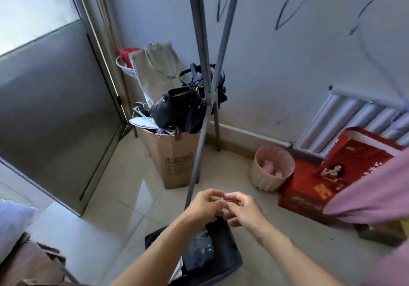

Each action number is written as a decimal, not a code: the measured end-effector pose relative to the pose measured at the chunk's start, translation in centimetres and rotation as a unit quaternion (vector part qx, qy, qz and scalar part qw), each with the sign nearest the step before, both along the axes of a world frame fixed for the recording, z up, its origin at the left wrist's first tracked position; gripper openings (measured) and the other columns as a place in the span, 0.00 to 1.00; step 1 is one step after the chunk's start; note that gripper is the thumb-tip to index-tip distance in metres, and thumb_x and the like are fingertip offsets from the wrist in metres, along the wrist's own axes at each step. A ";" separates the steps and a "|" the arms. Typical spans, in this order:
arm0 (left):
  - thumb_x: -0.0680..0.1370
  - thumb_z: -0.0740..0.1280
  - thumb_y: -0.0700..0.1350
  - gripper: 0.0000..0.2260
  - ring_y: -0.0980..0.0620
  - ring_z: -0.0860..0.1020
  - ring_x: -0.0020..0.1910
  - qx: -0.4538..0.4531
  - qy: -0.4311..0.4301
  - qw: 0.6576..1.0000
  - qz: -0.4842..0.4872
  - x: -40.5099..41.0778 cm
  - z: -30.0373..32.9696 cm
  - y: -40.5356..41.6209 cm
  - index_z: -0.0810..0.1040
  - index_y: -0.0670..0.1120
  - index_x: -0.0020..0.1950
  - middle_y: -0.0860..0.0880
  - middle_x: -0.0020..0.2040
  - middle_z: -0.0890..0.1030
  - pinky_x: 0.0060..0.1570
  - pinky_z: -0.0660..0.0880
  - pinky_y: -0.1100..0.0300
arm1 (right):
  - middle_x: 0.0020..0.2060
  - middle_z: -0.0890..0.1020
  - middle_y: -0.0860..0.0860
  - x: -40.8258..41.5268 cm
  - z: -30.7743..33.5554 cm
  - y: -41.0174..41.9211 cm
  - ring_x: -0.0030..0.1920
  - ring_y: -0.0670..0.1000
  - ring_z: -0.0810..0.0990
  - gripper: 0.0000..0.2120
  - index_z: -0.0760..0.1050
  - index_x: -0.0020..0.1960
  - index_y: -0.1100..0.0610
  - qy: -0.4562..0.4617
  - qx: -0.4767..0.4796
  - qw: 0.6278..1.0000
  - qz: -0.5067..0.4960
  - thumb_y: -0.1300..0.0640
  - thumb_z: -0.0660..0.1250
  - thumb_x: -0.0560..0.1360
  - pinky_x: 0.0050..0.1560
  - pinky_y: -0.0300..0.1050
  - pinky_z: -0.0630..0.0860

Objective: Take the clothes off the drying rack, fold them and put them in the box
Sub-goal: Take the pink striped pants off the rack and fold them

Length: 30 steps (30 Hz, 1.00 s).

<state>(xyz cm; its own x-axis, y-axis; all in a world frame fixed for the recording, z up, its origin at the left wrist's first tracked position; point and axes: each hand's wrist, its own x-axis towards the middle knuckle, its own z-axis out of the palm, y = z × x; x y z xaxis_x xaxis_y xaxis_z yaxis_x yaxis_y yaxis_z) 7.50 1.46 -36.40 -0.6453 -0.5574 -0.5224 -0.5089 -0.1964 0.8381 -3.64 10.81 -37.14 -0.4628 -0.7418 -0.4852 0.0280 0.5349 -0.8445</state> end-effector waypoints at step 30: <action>0.81 0.66 0.46 0.06 0.54 0.83 0.43 -0.087 0.330 0.905 -0.254 -27.8 24.4 33.5 0.79 0.52 0.56 0.51 0.46 0.84 0.43 0.77 0.59 | 0.42 0.85 0.52 -20.1 28.8 36.6 0.42 0.49 0.85 0.13 0.80 0.49 0.51 0.304 -0.231 0.892 -0.244 0.67 0.62 0.78 0.38 0.42 0.80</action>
<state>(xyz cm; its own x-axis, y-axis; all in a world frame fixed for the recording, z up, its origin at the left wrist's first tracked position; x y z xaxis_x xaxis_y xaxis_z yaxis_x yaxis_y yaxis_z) -20.32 35.01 -11.96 -0.9806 -0.1388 0.1382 0.1271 0.0862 0.9881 -23.75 47.38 -8.33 -0.8582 -0.4366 0.2698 -0.3753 0.1751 -0.9102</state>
